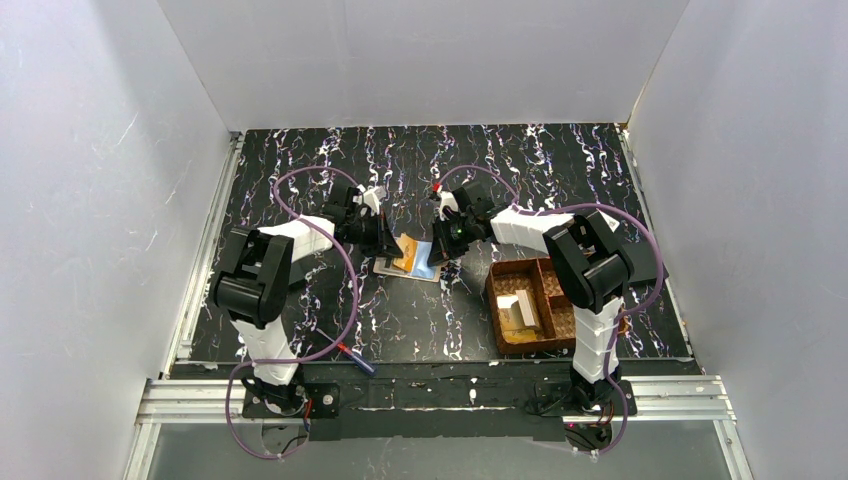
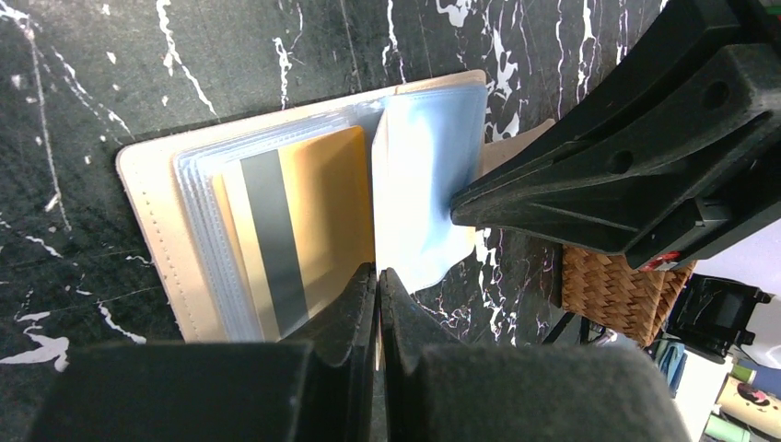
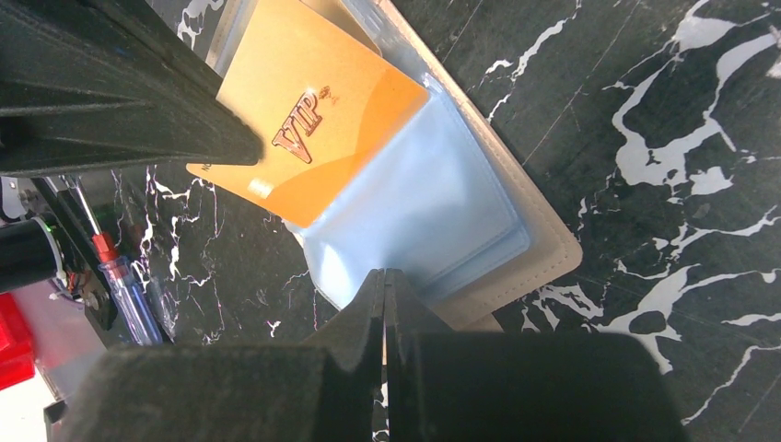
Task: Put the credit cards into the card holder
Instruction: Insert the credit card into the card holder.
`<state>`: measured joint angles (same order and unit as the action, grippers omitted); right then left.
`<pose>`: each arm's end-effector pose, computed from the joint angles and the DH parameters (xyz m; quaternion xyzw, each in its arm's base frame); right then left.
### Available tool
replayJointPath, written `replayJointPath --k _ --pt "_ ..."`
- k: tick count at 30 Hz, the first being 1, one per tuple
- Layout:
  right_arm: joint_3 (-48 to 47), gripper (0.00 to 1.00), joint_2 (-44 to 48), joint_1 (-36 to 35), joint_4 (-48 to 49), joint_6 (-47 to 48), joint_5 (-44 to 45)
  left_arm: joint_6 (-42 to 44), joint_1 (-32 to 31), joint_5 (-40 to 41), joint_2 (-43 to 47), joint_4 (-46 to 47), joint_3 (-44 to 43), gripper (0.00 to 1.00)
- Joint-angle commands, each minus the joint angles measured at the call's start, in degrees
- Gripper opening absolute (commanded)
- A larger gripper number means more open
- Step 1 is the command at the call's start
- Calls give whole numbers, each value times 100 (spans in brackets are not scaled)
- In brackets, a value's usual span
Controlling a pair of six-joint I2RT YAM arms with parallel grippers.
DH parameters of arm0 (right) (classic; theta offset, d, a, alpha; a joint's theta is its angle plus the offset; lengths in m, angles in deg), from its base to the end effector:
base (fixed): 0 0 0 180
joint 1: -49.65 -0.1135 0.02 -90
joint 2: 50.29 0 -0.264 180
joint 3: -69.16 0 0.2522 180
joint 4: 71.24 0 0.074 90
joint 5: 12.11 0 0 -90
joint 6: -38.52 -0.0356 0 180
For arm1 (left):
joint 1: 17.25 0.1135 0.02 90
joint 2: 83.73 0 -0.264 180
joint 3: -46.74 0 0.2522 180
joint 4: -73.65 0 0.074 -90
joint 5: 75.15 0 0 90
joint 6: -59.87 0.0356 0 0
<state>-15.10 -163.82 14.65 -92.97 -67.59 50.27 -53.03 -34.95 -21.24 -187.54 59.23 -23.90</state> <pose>0.3279 0.2497 0.1502 -0.2288 0.8899 0.3428 0.1954 0.3399 -0.1305 0.1560 0.0717 0.8906 -0.3902 0.2224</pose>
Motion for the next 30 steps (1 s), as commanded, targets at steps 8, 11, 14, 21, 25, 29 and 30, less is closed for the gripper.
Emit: replayJointPath --k 8,11,14,21,25,29,30 --pt "-88 1 -189 -33 -309 188 312 30 12 11 -114 -383 95 0" --pt "-219 1 -206 -24 -499 310 478 -288 15 -66 10 -130 450 0" --pt "-426 1 -231 -24 -784 500 798 -629 14 -154 148 27 770 0" --pt "-859 25 68 -194 -1578 842 1498 -1256 13 -260 569 371 1166 0" --pt "-1007 41 252 -380 -1811 735 1552 -1354 43 -126 802 327 1196 0" --pt "-880 56 367 -397 -1599 405 1453 -1180 265 -353 777 159 984 0" --pt "-873 57 342 -396 -1550 382 1425 -1029 323 -508 682 -41 843 0"
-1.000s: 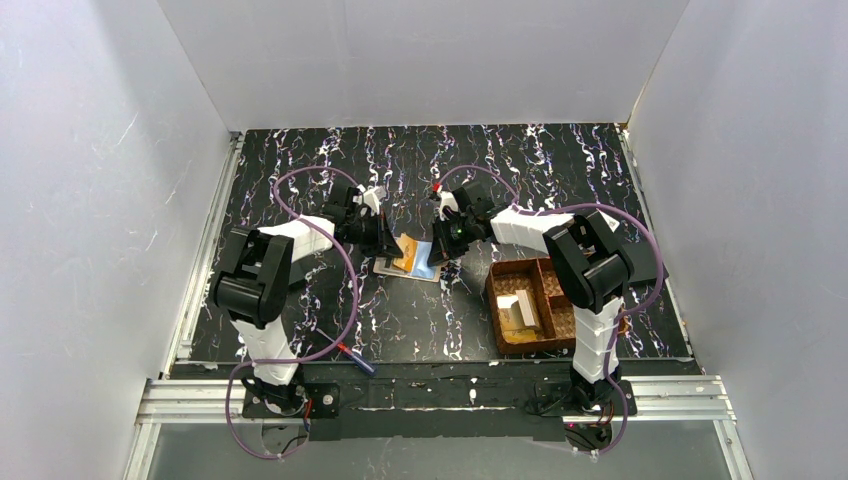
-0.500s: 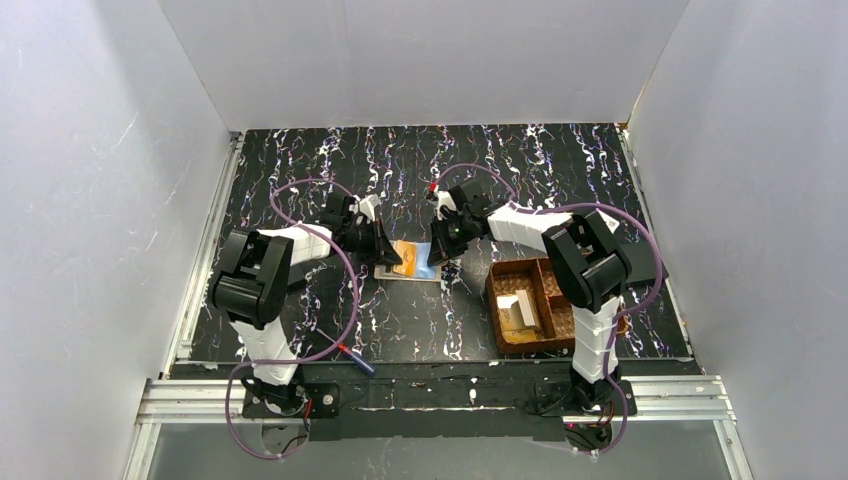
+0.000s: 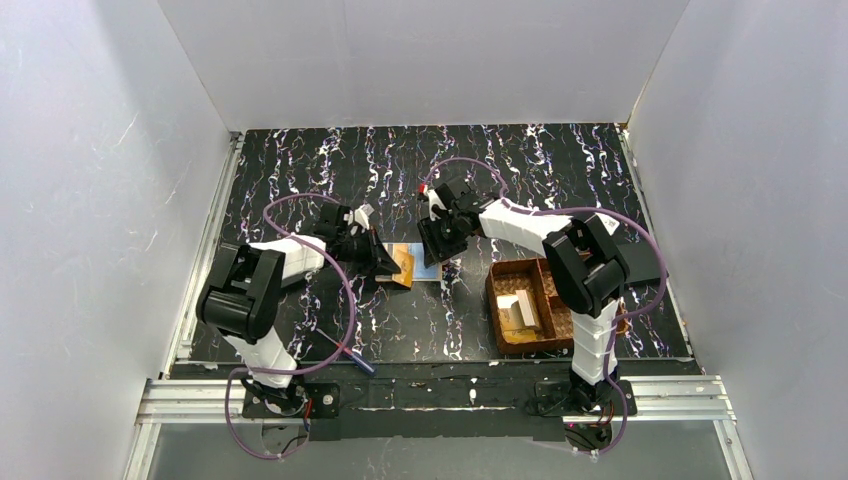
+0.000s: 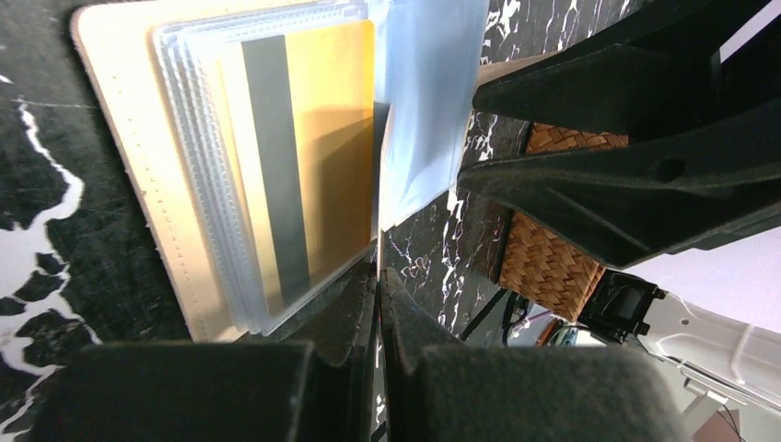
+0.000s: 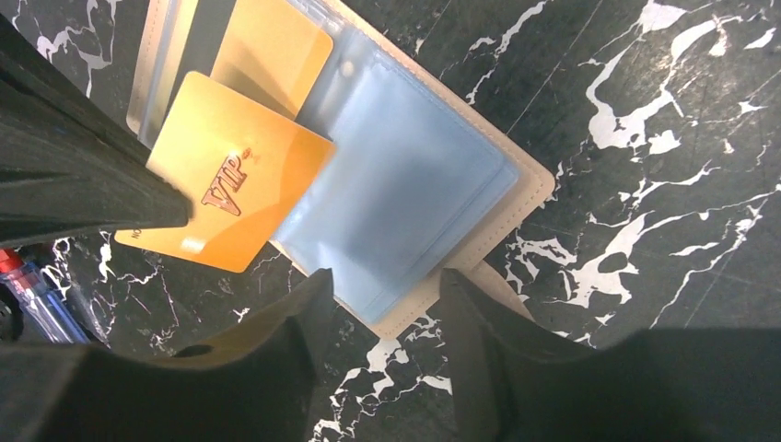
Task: Put the credit cards into the card holder
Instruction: Insert the credit card into the card holder.
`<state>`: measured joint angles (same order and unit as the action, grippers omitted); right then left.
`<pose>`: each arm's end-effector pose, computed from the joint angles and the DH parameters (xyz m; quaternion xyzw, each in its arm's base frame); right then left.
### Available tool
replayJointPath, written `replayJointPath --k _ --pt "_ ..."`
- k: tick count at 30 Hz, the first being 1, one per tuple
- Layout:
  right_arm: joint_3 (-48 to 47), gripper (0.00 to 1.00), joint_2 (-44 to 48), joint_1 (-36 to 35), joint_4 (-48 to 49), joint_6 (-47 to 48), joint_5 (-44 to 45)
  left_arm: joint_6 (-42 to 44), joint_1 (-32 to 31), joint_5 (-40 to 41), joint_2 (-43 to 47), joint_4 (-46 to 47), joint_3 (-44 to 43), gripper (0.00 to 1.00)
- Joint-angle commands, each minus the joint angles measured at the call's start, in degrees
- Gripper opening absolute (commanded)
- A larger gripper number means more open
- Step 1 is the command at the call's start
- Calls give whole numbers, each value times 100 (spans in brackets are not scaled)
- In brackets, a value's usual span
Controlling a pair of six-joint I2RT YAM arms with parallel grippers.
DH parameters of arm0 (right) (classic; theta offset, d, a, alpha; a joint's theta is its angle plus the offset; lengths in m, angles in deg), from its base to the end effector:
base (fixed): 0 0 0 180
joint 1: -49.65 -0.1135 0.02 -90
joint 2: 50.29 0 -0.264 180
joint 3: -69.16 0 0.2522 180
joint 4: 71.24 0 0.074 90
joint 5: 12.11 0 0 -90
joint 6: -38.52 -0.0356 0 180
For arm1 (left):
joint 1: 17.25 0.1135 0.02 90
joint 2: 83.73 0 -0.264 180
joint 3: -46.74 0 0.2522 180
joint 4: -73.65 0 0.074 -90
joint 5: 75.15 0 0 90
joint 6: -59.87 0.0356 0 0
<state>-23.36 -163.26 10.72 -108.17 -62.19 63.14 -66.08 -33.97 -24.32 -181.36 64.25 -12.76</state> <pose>0.3193 0.2696 0.1771 -0.2670 0.9143 0.2287 0.2011 0.3020 -0.1142 0.1445 -0.0270 0.8861 -0.4314 0.1672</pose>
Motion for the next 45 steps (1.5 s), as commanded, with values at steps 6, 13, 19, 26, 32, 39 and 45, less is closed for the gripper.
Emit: replayJointPath --k 6,13,19,26,32,39,45 --pt "-141 57 -52 43 -18 -103 56 1721 338 -985 -818 -2647 -1615 0" --pt "-173 53 -228 193 74 -23 -273 2151 336 -1154 -1293 -3121 -2069 0" --pt "-86 46 -241 303 162 29 -448 2195 336 -1042 -1483 -2967 -2086 0" --pt "-19 37 -355 318 309 78 -603 2236 338 -873 -1671 -2430 -2225 0" --pt "-63 35 -474 316 385 93 -683 2081 336 -847 -1852 -1902 -2367 0" --pt "-76 32 -560 317 407 119 -727 1884 239 -779 -1907 -1148 -2174 0" --pt "-60 32 -565 316 400 134 -731 1586 215 -871 -1904 -757 -1937 0"
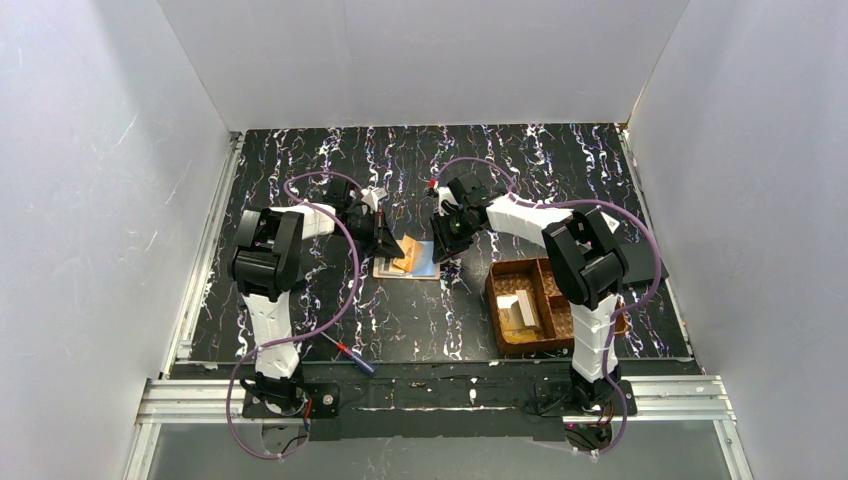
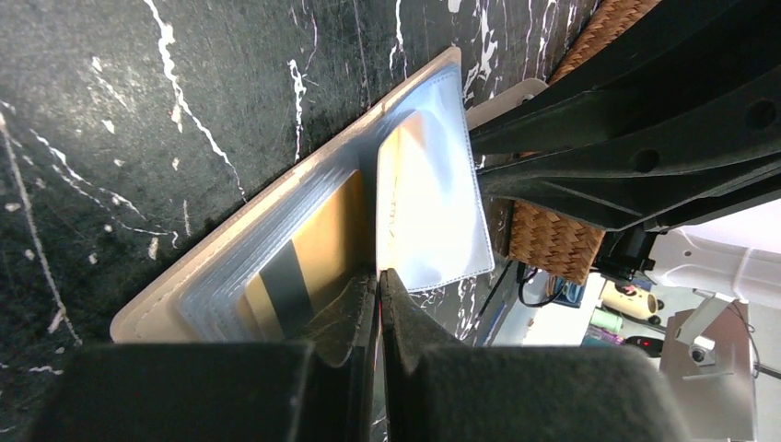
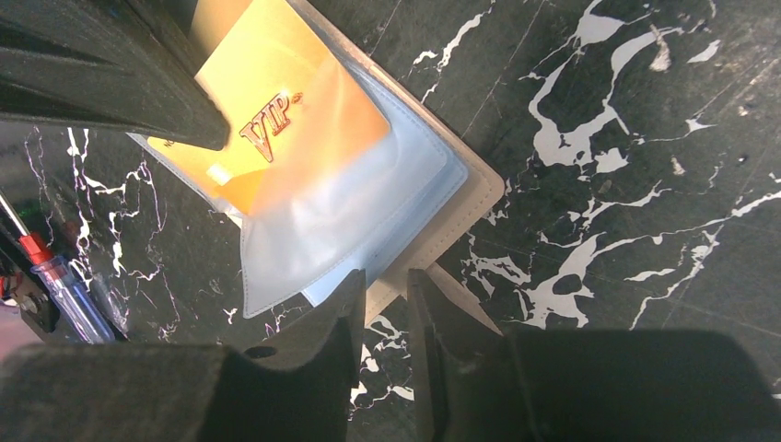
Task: Put the credit cards into the card holder
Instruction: Insert the credit card into the card holder.
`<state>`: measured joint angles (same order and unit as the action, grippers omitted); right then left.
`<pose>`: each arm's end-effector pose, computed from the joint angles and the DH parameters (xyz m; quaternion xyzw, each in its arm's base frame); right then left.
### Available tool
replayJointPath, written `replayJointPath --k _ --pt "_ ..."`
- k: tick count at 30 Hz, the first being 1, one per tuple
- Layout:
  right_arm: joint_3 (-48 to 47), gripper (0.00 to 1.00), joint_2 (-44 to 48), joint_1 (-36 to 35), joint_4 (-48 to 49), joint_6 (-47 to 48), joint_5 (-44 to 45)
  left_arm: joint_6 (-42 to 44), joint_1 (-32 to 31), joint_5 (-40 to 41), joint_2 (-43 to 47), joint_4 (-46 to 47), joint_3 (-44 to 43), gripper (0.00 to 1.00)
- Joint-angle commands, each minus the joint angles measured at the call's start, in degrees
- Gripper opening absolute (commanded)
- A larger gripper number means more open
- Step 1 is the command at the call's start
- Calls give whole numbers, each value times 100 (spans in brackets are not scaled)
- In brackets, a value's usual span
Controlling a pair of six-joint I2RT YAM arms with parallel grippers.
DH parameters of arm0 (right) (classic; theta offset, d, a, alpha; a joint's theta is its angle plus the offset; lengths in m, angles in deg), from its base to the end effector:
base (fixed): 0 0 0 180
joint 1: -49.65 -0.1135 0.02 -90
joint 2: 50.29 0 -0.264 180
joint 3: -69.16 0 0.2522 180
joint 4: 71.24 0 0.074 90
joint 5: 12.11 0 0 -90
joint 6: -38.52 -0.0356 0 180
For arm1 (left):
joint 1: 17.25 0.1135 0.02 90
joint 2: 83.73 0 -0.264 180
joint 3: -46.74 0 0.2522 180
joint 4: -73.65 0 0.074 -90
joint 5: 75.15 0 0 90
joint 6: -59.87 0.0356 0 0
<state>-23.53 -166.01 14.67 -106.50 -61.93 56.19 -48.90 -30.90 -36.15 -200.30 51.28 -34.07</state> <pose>0.3390 0.2533 0.1616 -0.2510 0.9123 0.2706 0.1776 0.3760 -0.1198 0.1204 0.0793 0.8723 -0.4667 0.1224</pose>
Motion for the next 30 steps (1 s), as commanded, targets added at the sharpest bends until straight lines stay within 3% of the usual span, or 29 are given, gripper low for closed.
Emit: replayJointPath --k 1,7,15,23,30 --pt "-43 32 -281 -79 232 106 -36 -231 -101 270 14 663 266 0" --pt "-19 32 -180 -78 237 81 -31 -922 -112 -109 50 1056 641 0" --pt "34 36 2 -79 199 -4 83 -1314 -123 -73 244 660 873 1" --pt "2 42 254 -79 -134 -217 359 -1520 -235 316 689 432 953 33" --pt "-12 46 687 -77 -533 -279 614 -1354 -385 810 1083 19 969 43"
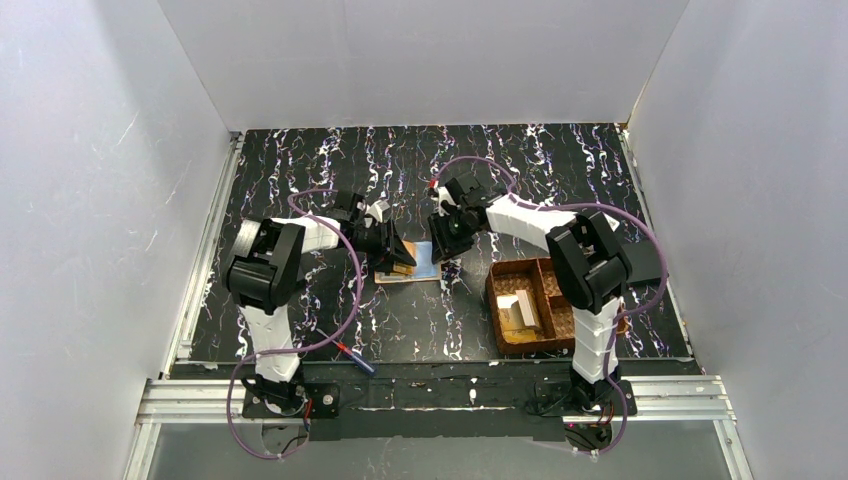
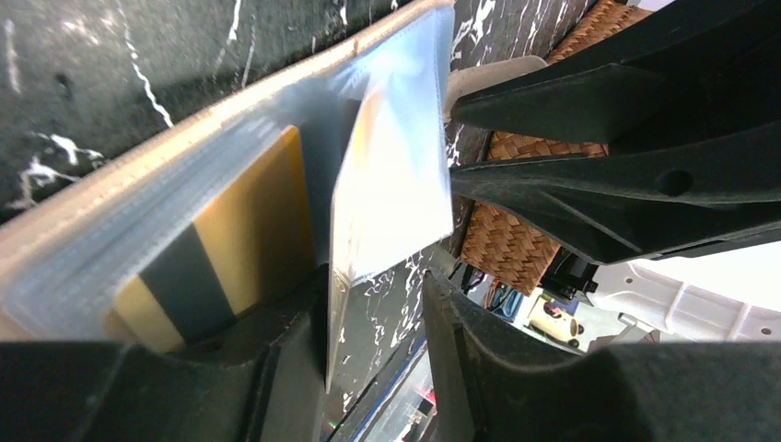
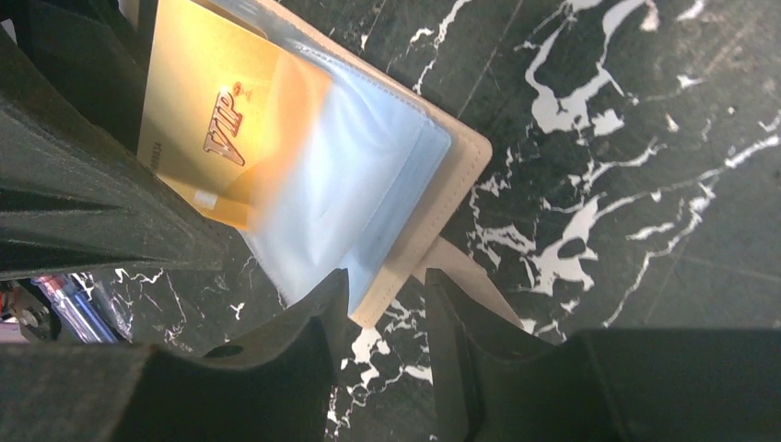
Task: Put the credit cards into the card holder
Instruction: Insert the credit card into the card holder.
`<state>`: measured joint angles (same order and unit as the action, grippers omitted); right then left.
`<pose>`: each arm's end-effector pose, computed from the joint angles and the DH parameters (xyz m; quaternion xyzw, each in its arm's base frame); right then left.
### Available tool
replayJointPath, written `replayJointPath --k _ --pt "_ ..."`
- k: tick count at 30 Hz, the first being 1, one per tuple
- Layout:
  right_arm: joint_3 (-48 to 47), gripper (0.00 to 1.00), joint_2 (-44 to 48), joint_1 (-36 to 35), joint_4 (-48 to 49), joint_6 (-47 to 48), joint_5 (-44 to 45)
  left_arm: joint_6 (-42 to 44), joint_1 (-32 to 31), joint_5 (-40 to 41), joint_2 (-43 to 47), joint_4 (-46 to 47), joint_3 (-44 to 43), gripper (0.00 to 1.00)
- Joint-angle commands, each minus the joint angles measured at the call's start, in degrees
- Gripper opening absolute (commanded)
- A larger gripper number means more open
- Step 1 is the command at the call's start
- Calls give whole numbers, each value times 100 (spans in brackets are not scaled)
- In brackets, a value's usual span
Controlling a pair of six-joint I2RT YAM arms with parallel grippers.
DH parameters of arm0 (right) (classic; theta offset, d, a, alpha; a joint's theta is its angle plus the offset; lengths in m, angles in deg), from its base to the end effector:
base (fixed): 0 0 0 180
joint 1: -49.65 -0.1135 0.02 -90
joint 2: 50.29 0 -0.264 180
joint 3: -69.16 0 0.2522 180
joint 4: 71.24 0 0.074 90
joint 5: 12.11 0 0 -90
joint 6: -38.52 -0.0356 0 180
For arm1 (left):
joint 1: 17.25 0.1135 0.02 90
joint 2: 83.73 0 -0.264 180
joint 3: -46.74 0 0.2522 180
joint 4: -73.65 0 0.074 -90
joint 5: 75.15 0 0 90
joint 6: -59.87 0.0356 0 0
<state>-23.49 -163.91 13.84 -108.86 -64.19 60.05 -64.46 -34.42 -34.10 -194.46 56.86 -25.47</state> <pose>0.3322 0.2531 0.1730 -0.2315 0.9234 0.2460 0.1825 0.3419 -0.1338 0.1233 -0.0075 0.8775 -0.4741 0.0726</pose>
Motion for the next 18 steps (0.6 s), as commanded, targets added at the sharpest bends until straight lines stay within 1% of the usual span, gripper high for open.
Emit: replayJointPath --k 1,3,6,10,12,13,15,18 --pt "-8 47 534 0 -322 -67 220 240 -32 641 568 -584 123 46" --pt "9 49 622 4 -363 -97 187 377 -30 770 666 -804 68 51" --pt "63 52 694 -3 -278 -179 37 544 -32 796 642 -1045 -61 53" --pt "17 54 545 -140 -109 -300 -132 471 -31 730 534 -939 -66 52" --pt "85 53 544 -251 158 -467 -268 415 -27 709 527 -867 -41 48" --pt "148 49 550 -278 330 -579 -344 393 -30 716 527 -829 -23 44" --pt "256 35 511 -292 617 -787 -451 352 -29 744 513 -779 -4 38" --pt "382 24 340 -322 952 -1005 -721 274 -34 750 470 -700 30 27"
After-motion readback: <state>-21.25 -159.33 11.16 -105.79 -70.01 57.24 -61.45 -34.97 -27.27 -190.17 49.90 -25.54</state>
